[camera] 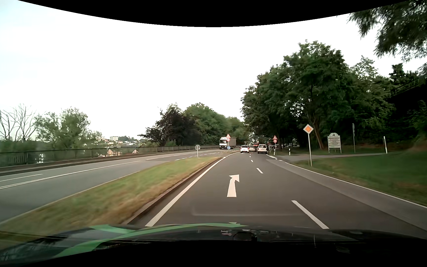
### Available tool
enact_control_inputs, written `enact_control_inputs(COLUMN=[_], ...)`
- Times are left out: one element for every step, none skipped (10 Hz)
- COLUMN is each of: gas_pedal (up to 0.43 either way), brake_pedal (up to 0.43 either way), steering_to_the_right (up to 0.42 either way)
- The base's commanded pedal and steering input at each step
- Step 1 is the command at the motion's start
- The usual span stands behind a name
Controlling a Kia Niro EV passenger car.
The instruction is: Follow the waypoints while adhering to traffic rules and regulations
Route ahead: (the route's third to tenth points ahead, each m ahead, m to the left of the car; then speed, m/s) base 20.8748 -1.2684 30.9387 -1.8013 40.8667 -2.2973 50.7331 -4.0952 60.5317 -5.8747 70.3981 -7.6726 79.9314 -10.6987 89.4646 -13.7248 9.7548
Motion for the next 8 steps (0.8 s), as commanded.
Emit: enact_control_inputs(gas_pedal=[0.150,0.150,0.150,0.150,0.150,0.150,0.138,0.138], brake_pedal=[0.000,0.000,0.000,0.000,0.000,0.000,0.000,0.000], steering_to_the_right=[0.010,0.010,0.010,0.010,0.010,0.010,0.010,0.011])
